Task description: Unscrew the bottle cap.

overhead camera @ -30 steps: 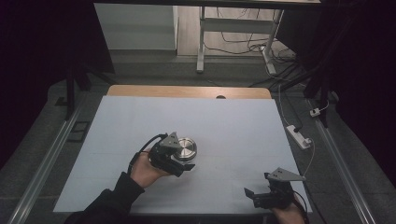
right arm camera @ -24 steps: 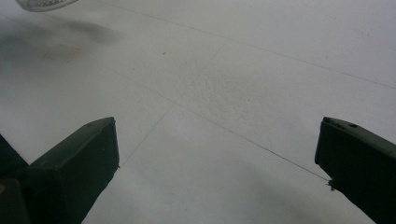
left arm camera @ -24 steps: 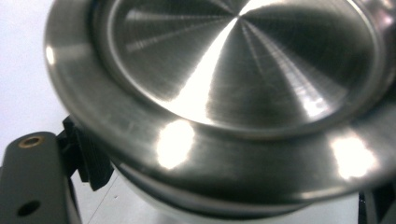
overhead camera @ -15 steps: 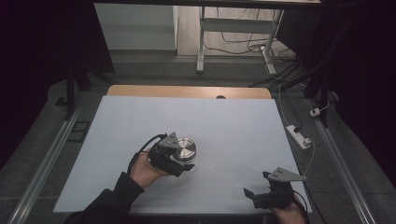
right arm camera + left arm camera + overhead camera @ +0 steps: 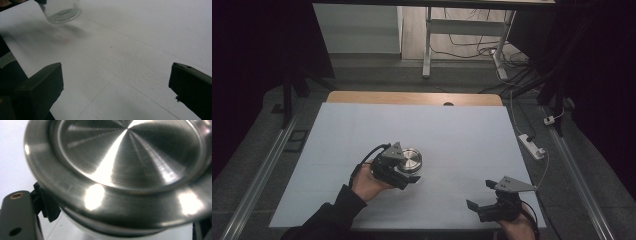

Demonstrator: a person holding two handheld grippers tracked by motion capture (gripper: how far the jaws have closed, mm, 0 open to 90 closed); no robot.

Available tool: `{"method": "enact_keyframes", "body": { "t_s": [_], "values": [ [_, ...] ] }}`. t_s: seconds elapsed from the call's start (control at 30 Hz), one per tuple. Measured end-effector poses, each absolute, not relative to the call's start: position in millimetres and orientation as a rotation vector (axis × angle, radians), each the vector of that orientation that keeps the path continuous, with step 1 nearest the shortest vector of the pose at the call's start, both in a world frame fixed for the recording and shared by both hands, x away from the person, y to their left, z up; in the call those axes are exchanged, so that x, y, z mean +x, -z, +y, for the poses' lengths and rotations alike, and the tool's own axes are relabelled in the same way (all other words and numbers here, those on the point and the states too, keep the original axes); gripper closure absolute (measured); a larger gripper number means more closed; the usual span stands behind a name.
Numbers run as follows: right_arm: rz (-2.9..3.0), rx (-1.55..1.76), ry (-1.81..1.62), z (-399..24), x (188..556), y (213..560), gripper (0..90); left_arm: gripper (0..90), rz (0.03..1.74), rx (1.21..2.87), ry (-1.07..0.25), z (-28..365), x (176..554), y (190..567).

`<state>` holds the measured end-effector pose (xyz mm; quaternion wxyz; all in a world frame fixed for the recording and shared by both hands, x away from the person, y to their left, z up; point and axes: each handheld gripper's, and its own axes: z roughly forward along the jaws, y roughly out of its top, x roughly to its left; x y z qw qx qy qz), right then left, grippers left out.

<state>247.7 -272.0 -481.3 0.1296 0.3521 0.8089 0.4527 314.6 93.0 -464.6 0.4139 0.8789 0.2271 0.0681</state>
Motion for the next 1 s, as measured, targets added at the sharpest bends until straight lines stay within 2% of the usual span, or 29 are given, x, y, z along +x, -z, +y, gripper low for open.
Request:
{"method": "enact_keyframes", "body": {
  "t_s": [1.0],
  "values": [
    [2.454,0.886,-1.419,-207,272,447,0.0,15.3,0.570,2.191,-0.172,94,313,465]
  ]
}}
